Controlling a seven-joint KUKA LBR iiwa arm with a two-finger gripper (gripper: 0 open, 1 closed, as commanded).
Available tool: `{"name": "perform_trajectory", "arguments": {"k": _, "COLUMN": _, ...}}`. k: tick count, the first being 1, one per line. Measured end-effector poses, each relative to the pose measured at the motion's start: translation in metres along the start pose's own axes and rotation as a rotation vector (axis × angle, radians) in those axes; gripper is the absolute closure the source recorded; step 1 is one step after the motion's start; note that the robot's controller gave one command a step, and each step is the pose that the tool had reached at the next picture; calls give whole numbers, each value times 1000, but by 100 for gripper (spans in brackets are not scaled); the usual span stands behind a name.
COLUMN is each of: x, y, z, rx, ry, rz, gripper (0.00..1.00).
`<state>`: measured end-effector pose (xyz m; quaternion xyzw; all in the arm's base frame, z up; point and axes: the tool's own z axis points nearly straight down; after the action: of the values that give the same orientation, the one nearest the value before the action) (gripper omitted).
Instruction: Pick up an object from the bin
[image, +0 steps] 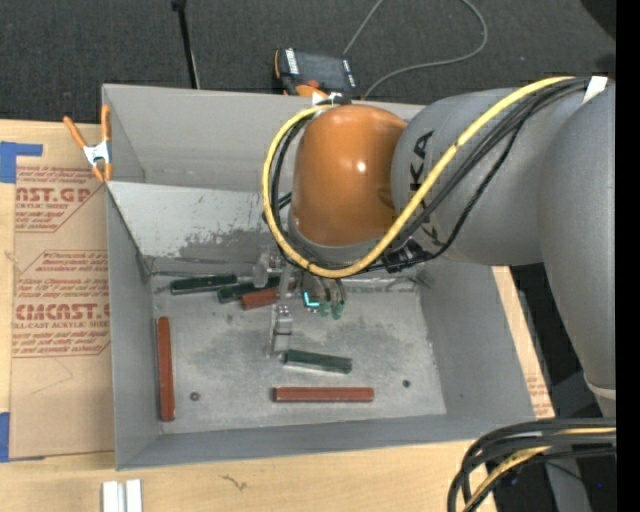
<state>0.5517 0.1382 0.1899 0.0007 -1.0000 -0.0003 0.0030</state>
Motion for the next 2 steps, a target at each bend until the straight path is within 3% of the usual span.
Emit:
{"name": "perform_trajectory", "arguments": {"k": 1, "x": -17, "y": -50, "z": -26, "rx": 2, "ry": -10, "rz": -182, "gripper": 0}}
{"name": "perform_trajectory", "arguments": {"k": 2, "x": 6, "y": -91, "z": 124, "rx": 0, "ry": 0, "rz": -143, "gripper": 0}}
